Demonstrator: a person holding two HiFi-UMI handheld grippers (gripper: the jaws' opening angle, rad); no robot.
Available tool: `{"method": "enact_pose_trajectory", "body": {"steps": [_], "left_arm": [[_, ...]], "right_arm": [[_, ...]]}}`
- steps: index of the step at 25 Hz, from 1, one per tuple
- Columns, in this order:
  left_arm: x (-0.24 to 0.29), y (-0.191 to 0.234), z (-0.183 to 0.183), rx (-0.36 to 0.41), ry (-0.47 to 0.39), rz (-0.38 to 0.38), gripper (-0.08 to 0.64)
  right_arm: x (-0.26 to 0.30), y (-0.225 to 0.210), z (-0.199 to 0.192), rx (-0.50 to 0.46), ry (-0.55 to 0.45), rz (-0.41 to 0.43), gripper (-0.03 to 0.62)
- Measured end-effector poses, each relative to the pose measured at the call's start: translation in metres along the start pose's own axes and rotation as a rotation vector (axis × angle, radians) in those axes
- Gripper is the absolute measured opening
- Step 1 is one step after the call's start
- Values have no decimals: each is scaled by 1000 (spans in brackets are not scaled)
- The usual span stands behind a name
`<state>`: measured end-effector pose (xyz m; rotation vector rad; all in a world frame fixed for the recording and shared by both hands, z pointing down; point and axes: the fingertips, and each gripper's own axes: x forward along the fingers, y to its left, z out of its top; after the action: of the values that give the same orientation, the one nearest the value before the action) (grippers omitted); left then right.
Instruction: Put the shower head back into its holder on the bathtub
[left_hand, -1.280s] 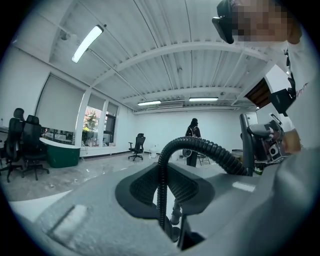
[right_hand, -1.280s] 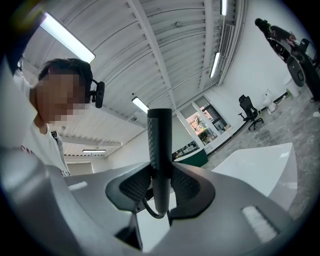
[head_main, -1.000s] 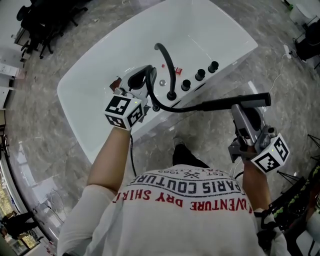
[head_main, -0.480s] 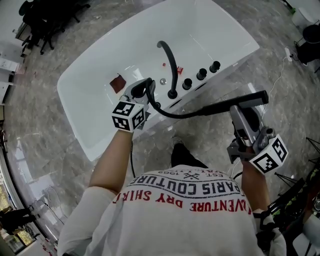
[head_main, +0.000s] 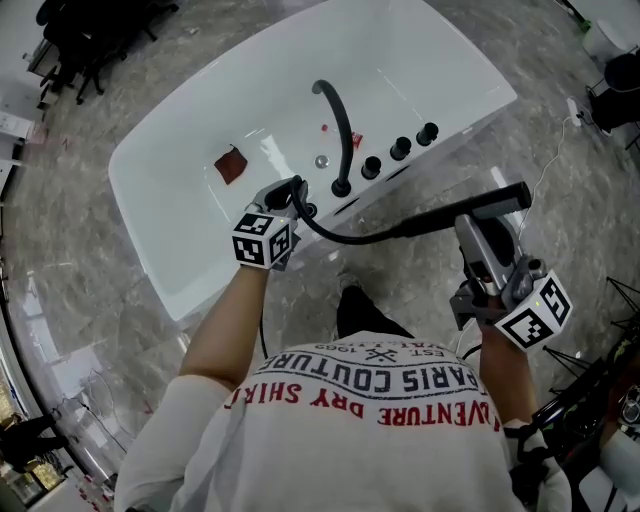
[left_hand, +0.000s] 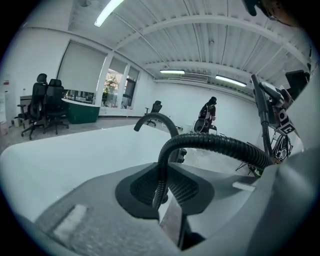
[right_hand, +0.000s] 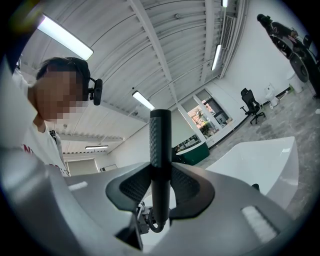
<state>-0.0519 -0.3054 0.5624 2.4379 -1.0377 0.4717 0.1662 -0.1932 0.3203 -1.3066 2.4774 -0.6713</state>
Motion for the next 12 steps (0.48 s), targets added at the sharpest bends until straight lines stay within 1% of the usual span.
{"method": "enact_pose_trajectory", "body": {"steps": [8,12], "left_arm": [[5,4,-42,-25,73,19,52],[7,2,-58,-16,112,19,52]], "right_arm": [[0,-2,-6,20,7,11,123],[1,-4,-7,38,10,12,123]]}}
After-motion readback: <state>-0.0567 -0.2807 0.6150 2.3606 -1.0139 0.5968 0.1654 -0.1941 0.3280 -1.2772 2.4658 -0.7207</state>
